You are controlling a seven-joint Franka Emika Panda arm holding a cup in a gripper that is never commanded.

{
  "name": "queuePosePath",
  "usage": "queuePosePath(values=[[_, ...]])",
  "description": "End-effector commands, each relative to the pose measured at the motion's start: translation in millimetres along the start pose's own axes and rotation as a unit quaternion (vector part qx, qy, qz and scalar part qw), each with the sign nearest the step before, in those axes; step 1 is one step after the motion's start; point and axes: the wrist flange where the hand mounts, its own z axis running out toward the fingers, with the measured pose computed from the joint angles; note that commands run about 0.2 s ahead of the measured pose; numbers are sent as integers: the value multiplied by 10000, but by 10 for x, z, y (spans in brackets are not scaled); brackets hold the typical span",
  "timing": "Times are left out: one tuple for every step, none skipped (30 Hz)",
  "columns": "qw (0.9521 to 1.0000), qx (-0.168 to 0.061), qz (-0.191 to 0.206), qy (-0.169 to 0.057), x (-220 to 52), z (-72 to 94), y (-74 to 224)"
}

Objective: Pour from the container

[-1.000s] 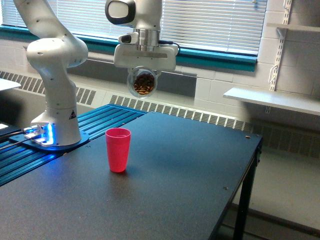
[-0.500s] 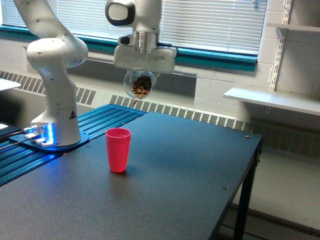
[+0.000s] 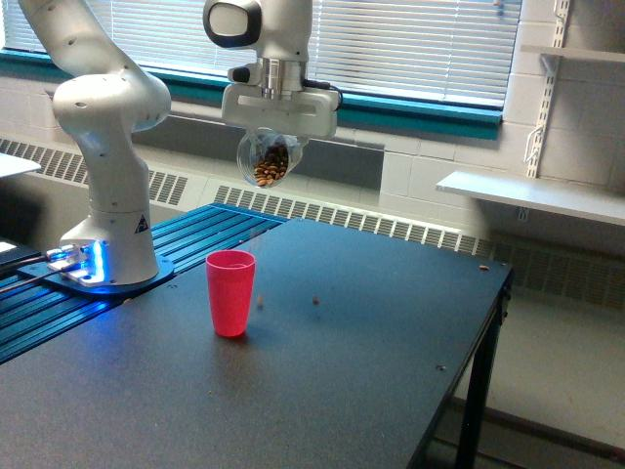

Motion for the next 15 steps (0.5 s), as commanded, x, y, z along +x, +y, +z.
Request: queuePosePath(values=[[9986, -28, 533, -5, 3, -19, 33], [9983, -29, 584, 2, 6, -23, 29], [9980, -24, 627, 3, 7, -27, 22], [9977, -18, 678, -7, 6, -32, 16], [9974, -19, 725, -12, 5, -38, 11], [9970, -22, 774, -9, 6, -42, 7], [9966, -23, 823, -6, 10, -47, 2], [9962, -21, 871, 2, 16, -49, -5], [9957, -17, 923, 8, 23, -50, -13], [9953, -11, 972, 11, 30, -52, -23], [9947, -4, 1027, 17, 37, -51, -35], [9942, 2, 1078, 15, 42, -52, -47], [9935, 6, 1137, 9, 48, -53, -59], [9928, 6, 1194, 9, 55, -52, -71], [9921, -3, 1252, 20, 67, -49, -81]])
